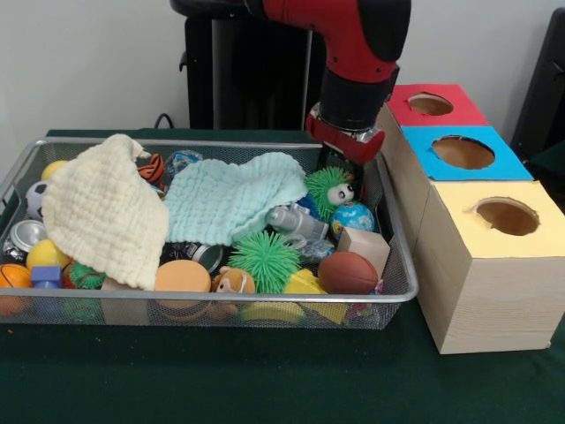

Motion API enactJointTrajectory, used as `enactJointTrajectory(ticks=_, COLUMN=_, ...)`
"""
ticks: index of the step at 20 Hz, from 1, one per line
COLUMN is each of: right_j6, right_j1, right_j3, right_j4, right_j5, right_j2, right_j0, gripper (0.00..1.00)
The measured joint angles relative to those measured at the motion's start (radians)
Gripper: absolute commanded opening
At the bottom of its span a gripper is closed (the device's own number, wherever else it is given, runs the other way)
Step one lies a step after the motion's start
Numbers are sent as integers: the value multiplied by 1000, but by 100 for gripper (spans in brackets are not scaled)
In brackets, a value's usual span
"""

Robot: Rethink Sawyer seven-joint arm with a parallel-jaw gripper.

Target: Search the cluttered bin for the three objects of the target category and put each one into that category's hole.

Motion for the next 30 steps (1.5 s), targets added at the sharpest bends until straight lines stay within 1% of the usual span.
enactJointTrajectory(ticks=1, right_j6=0, right_j1=18, right_j3=0, right_j4=0, right_j5=-21, right_j2=11, right_j0=0, gripper=100)
enactJointTrajectory(ticks=5, right_j6=0, right_j1=64, right_j3=-3, right_j4=1, right_j5=-88, right_j2=16, right_j0=2, gripper=100)
enactJointTrajectory(ticks=6, right_j6=0, right_j1=72, right_j3=-5, right_j4=1, right_j5=-121, right_j2=13, right_j0=11, gripper=100)
enactJointTrajectory(ticks=7, right_j6=0, right_j1=81, right_j3=-6, right_j4=1, right_j5=-155, right_j2=11, right_j0=20, gripper=0)
enactJointTrajectory(ticks=12, right_j6=0, right_j1=86, right_j3=-10, right_j4=15, right_j5=-194, right_j2=-11, right_j0=51, gripper=0)
enactJointTrajectory(ticks=20, right_j6=0, right_j1=90, right_j3=-9, right_j4=49, right_j5=-195, right_j2=-37, right_j0=82, gripper=0)
enactJointTrajectory(ticks=26, right_j6=0, right_j1=82, right_j3=-9, right_j4=52, right_j5=-173, right_j2=-37, right_j0=82, gripper=0)
enactJointTrajectory(ticks=30, right_j6=0, right_j1=52, right_j3=-5, right_j4=56, right_j5=-122, right_j2=-40, right_j0=83, gripper=0)
